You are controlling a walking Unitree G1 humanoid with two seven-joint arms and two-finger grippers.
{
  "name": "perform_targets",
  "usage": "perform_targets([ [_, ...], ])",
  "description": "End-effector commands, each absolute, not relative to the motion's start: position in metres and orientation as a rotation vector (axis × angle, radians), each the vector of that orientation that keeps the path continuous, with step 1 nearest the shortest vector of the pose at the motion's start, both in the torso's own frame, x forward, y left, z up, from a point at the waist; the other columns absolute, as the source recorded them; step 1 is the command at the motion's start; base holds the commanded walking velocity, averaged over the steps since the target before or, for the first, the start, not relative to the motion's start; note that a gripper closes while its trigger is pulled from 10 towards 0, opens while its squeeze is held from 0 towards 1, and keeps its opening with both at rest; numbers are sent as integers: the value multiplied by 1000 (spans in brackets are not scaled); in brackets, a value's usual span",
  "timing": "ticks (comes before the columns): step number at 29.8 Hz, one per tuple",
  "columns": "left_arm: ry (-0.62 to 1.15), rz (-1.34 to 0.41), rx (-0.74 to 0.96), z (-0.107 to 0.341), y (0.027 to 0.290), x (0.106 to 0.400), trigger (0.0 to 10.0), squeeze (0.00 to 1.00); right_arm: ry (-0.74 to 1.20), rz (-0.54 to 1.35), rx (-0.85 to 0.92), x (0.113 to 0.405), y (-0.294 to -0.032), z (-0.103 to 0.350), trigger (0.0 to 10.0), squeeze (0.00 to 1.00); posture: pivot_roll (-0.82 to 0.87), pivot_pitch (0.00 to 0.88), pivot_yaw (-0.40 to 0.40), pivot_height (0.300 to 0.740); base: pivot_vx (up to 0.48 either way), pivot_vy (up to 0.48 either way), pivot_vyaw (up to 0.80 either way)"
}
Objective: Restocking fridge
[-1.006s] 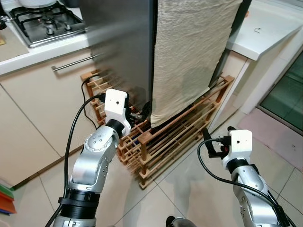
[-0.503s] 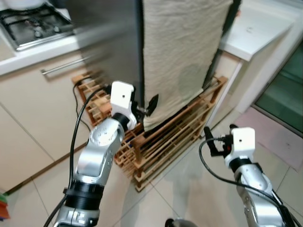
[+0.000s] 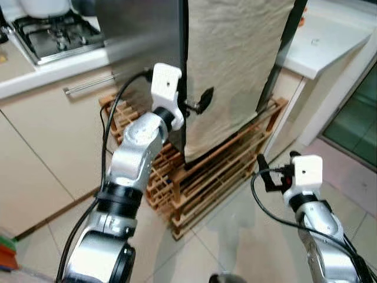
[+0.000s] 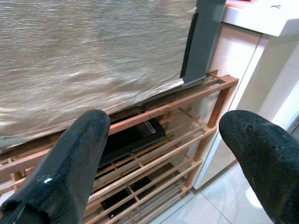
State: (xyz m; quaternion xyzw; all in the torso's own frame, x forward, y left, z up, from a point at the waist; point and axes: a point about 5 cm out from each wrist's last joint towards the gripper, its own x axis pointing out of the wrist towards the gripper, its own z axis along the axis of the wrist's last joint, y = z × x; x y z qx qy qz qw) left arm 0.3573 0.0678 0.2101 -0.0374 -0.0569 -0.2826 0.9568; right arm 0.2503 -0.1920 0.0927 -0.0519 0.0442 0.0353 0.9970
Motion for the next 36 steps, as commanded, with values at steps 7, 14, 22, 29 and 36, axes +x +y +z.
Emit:
perform_targets([
  [7, -22, -546, -56, 186, 62, 363, 10000, 0, 94, 65, -97, 246, -192, 94, 10000, 0, -124, 23, -1, 740, 0, 0, 0],
  [14, -29, -520, 26, 179, 58, 363, 10000, 0, 103, 64, -99, 246, -193, 92, 10000, 0, -117, 16, -3, 740, 0, 0, 0],
  [22, -40, -731, -79, 183, 23, 347, 10000, 0, 110, 71, -98, 247, -192, 91, 10000, 0, -118, 16, -3, 740, 0, 0, 0],
  [29, 3, -952, -171, 184, -6, 324, 10000, 0, 114, 74, -100, 247, -191, 90, 10000, 0, -122, 22, -2, 740, 0, 0, 0],
  [36, -7, -1074, -264, 195, -19, 309, 10000, 0, 120, 78, -100, 246, -190, 89, 10000, 0, -124, 30, -2, 740, 0, 0, 0],
])
